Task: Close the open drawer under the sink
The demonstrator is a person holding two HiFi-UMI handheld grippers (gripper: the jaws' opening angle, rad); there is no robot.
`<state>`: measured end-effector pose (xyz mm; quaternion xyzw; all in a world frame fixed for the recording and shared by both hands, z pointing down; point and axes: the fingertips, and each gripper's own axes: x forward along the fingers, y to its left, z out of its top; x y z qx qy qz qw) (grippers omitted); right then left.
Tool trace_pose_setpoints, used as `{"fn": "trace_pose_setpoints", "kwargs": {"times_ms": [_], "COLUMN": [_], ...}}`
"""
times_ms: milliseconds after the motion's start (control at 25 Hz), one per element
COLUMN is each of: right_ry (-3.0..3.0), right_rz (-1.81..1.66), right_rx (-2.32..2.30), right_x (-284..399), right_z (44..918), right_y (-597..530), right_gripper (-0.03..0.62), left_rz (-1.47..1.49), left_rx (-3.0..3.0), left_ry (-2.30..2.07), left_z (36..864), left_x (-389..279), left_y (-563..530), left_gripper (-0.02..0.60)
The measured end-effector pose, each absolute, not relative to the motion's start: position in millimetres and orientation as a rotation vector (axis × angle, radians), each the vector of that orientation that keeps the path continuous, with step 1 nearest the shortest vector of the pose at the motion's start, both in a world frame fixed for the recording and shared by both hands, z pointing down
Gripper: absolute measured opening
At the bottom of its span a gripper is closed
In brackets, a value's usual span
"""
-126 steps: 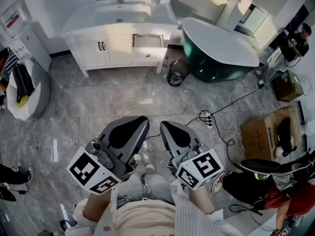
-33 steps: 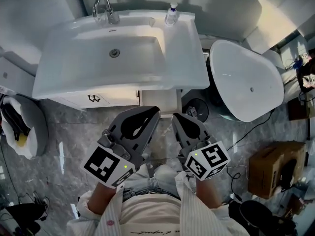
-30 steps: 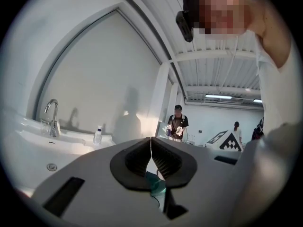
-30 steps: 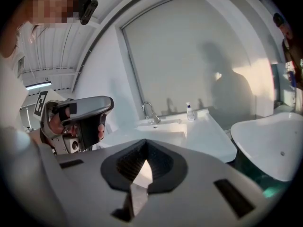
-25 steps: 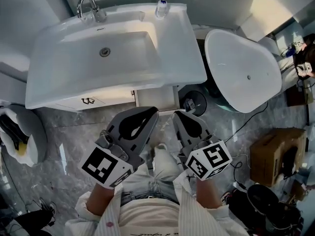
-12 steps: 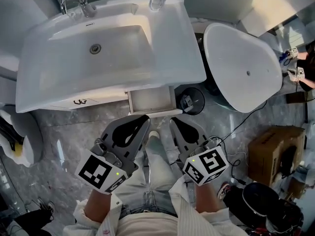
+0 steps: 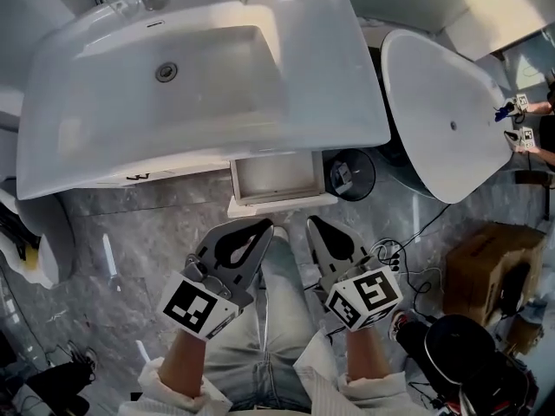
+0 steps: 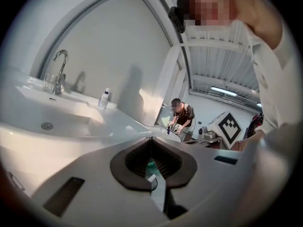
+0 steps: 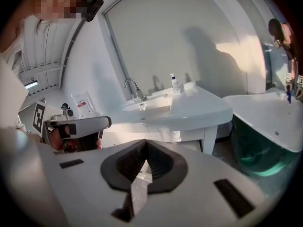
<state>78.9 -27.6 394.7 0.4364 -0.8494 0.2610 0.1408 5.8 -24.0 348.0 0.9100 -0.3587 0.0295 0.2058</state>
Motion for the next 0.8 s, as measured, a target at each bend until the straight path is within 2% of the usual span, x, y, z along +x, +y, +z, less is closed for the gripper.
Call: {"fn": "trace_pose_setpoints", "kwargs": {"times_ms": [800], "right_ry": [-2.402], "right_rz": [0.760], "right_rx": [1.307], "right_x": [79.5], "right_z": [522.0], "right_y": [-21.2], "right_gripper": [0.009], "left_rz": [0.180], "left_rx": [2.434], "left_ry": [-0.999], "left_z": [486.3], "left_x": [21.7], "left_y": [-9.2], "left_gripper": [0.018]}}
